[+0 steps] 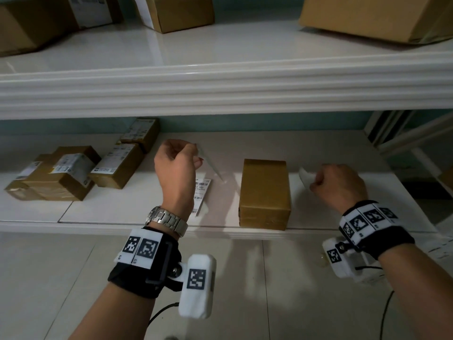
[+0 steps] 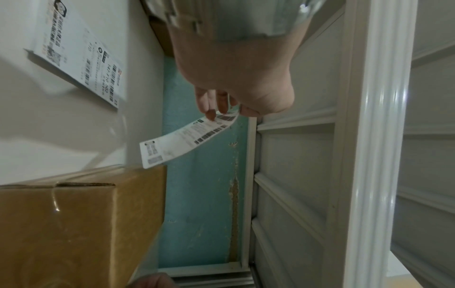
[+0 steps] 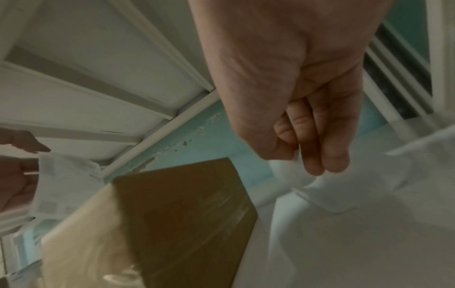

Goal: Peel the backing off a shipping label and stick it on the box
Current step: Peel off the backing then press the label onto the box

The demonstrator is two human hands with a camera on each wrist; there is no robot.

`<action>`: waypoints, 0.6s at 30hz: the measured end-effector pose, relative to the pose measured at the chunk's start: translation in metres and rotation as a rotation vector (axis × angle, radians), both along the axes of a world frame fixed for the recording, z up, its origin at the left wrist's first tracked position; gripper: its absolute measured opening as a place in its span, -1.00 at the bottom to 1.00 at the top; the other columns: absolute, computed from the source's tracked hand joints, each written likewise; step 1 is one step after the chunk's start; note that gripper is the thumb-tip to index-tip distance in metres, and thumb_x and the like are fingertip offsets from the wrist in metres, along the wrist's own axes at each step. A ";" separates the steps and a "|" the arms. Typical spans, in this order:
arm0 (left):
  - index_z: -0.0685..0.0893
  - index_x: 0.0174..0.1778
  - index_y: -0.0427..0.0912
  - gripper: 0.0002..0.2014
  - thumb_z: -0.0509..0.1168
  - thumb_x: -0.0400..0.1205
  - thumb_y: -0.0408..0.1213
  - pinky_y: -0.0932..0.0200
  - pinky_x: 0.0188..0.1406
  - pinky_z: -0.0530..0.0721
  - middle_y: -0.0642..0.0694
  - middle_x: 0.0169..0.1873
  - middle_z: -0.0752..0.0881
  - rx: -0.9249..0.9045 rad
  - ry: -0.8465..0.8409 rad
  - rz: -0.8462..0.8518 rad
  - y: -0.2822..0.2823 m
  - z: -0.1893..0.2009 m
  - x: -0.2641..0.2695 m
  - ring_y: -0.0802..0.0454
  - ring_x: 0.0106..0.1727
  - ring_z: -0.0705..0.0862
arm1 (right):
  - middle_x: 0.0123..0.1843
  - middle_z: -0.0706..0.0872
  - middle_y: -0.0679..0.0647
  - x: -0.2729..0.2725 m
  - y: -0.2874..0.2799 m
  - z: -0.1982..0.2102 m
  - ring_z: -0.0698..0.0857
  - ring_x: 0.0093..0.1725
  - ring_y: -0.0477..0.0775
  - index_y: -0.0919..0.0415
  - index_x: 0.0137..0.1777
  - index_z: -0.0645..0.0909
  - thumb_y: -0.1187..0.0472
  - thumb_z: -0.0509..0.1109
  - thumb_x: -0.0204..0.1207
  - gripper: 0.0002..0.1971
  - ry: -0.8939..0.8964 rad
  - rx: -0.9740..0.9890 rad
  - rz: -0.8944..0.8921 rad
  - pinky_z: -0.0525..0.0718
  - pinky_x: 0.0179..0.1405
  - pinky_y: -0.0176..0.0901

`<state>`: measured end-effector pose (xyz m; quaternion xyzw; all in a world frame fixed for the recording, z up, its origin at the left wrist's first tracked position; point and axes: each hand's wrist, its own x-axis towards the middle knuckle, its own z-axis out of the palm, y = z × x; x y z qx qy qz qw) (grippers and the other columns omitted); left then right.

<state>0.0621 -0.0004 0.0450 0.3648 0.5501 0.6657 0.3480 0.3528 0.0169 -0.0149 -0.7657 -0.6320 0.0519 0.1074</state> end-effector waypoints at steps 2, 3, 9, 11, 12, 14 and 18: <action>0.62 -0.16 -0.11 -0.86 0.31 0.59 -0.46 0.09 -0.05 0.75 -0.09 -0.19 0.67 0.015 -0.024 0.004 -0.004 0.005 -0.001 0.08 -0.29 0.64 | -0.19 0.80 0.21 -0.005 -0.003 0.002 0.70 -0.21 0.23 0.19 -0.20 0.81 0.07 0.47 0.50 -0.79 0.016 -0.056 0.020 0.52 -0.23 -0.17; 0.62 -0.16 -0.10 -0.87 0.31 0.57 -0.45 0.09 -0.04 0.75 -0.09 -0.18 0.66 0.028 -0.033 0.010 -0.006 0.007 -0.002 0.06 -0.24 0.64 | -0.22 0.80 0.20 -0.008 -0.006 0.005 0.70 -0.24 0.22 0.19 -0.24 0.82 0.05 0.47 0.51 -0.76 0.015 -0.072 0.026 0.52 -0.26 -0.17; 0.60 -0.20 -0.05 -0.86 0.31 0.46 -0.40 0.02 0.02 0.63 0.03 -0.20 0.65 0.054 -0.003 0.011 -0.016 0.004 0.004 0.06 -0.14 0.61 | -0.21 0.77 0.08 -0.025 -0.025 0.026 0.71 -0.25 0.13 0.18 -0.08 0.72 0.16 0.47 0.53 -0.91 0.162 0.315 0.106 0.53 -0.23 -0.21; 0.61 -0.20 -0.04 -0.86 0.32 0.45 -0.39 -0.01 0.08 0.61 0.06 -0.20 0.65 0.051 0.002 -0.005 -0.018 0.005 0.008 0.07 -0.12 0.61 | -0.25 0.73 -0.05 -0.039 -0.032 0.032 0.69 -0.32 -0.09 0.15 -0.05 0.70 0.22 0.50 0.53 -0.94 0.368 0.478 0.238 0.67 -0.29 -0.26; 0.61 -0.18 -0.05 -0.86 0.32 0.48 -0.41 -0.02 0.11 0.60 0.06 -0.19 0.65 0.055 0.001 -0.009 -0.018 0.006 0.010 0.08 -0.11 0.61 | -0.26 0.72 -0.07 -0.045 -0.036 0.033 0.69 -0.32 -0.18 0.15 -0.05 0.69 0.24 0.51 0.53 -0.94 0.447 0.533 0.286 0.68 -0.30 -0.37; 0.62 -0.12 -0.08 -0.86 0.34 0.46 -0.39 0.02 0.09 0.59 0.04 -0.18 0.64 0.070 -0.012 -0.015 -0.016 0.008 0.015 0.09 -0.11 0.61 | -0.23 0.73 -0.08 -0.054 -0.042 0.032 0.71 -0.25 -0.24 0.16 0.00 0.68 0.21 0.51 0.54 -0.91 0.562 0.573 0.357 0.67 -0.29 -0.49; 0.62 0.01 -0.18 -0.72 0.33 0.37 -0.31 0.13 0.02 0.57 0.00 -0.14 0.61 0.079 -0.028 -0.033 -0.013 0.007 0.027 0.06 -0.11 0.58 | -0.10 0.79 -0.01 -0.072 -0.046 0.030 0.77 -0.14 -0.12 0.20 0.13 0.69 -0.06 0.49 0.48 -0.63 0.601 0.565 0.539 0.78 -0.14 -0.29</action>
